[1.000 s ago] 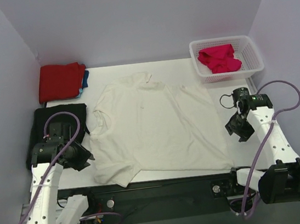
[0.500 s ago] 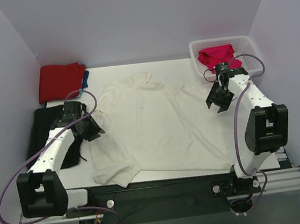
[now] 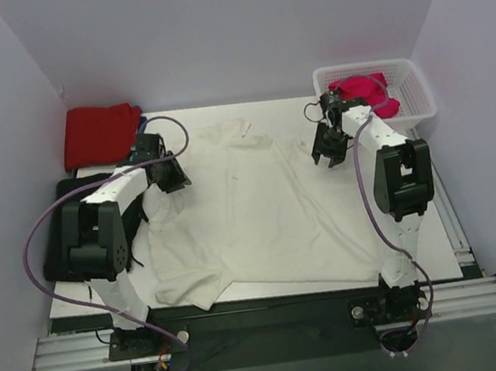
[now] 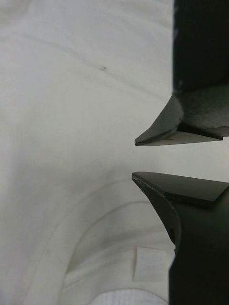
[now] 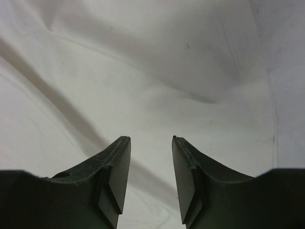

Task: Fold and stack the t-shirts
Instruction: Flatten out the tshirt

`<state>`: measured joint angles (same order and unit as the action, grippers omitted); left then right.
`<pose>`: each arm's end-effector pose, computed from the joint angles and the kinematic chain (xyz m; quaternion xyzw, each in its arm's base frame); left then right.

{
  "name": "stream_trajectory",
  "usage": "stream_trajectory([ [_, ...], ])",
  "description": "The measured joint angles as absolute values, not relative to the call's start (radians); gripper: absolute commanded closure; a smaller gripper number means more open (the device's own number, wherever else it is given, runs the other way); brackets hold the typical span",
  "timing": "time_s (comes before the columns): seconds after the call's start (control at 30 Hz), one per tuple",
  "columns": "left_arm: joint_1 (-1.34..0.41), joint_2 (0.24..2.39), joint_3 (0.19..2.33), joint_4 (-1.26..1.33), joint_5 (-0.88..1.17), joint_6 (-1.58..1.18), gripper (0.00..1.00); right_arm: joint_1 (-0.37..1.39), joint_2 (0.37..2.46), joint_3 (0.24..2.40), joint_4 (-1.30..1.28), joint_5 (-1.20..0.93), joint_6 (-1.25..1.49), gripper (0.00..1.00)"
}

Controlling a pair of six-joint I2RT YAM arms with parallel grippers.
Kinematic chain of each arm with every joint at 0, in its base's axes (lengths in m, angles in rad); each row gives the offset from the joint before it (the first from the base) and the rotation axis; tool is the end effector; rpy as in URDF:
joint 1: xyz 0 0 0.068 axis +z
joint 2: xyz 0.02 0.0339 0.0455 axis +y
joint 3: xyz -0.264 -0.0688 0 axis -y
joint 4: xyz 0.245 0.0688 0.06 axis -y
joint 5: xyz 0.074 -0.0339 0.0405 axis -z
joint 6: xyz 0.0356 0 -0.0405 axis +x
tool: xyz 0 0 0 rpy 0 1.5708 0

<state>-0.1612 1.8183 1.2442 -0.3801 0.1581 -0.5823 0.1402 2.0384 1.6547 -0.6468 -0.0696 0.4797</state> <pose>0.3802 -0.0675 0.1977 -0.1751 0.9339 -0.1800 0.2545 0.4403 0.0646 0.2192 0.1536 0.9509 0.1133 0.2438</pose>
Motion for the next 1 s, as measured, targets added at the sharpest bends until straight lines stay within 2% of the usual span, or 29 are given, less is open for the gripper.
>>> stream_trajectory([
  [0.4,-0.181,2.025,1.52,-0.425,0.034,-0.559,0.61,0.139,2.133,1.741,-0.64,-0.067,0.479,0.6],
  [0.77,-0.167,2.3,1.911,-0.754,-0.155,-0.599,0.66,0.117,2.159,1.772,-0.636,-0.067,0.497,0.59],
  [1.0,-0.117,2.304,1.916,-0.879,-0.23,-0.647,0.71,0.111,2.177,1.78,-0.635,-0.068,0.508,0.59],
])
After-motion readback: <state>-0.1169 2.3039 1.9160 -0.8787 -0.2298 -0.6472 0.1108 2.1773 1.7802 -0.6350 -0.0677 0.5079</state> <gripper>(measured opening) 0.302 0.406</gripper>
